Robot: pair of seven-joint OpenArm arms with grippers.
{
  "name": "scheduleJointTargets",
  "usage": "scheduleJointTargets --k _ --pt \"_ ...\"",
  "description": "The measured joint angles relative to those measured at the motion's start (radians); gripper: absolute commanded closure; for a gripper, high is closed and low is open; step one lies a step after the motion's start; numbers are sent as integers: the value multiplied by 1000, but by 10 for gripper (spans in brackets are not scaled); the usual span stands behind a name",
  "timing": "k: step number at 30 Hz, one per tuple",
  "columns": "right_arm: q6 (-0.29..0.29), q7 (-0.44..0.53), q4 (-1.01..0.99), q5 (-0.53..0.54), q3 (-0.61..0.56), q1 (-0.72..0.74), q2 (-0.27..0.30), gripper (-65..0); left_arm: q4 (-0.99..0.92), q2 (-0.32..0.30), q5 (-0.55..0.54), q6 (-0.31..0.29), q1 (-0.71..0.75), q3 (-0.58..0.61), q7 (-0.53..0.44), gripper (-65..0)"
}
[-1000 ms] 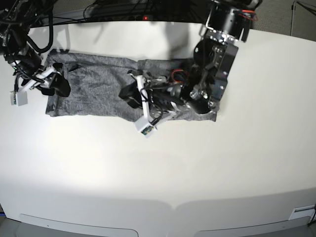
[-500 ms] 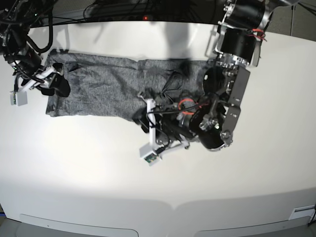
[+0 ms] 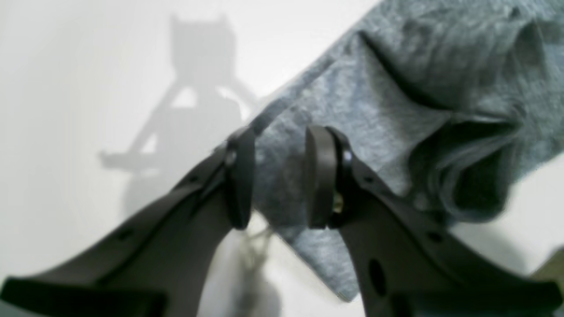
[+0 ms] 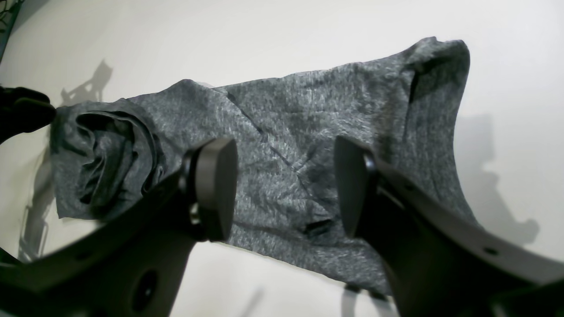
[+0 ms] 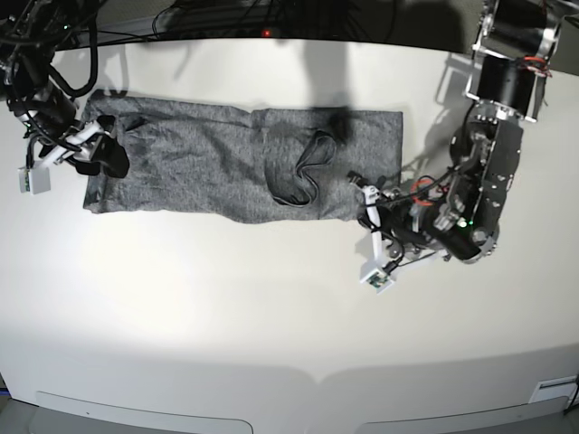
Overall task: Fold the T-shirt properly
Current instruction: 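Fold the held strip end over onto the shirt with the left gripper, then press the left gripper onto the folded layer, flattening it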
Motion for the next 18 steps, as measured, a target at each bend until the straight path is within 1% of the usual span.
scheduleJointTargets --k 4,6,7,9,11,15,18 --pt "0 0 0 0 0 0 0 -351 0 11 3 4 49 3 -33 -189" --pt "0 0 0 0 0 0 0 -351 0 21 31 4 82 4 -100 -189" --pt "0 0 0 0 0 0 0 -352 0 24 66 3 97 4 -138 -189" --pt "0 0 0 3 0 0 0 -351 0 27 99 4 126 5 -242 -189" --pt "0 0 0 2 0 0 0 -352 0 29 144 4 151 5 -290 -189" --pt "0 0 0 0 0 0 0 -351 0 32 145 5 163 5 -286 -189" --pt "0 1 0 0 0 0 0 -351 0 65 146 7 158 0 -285 -189"
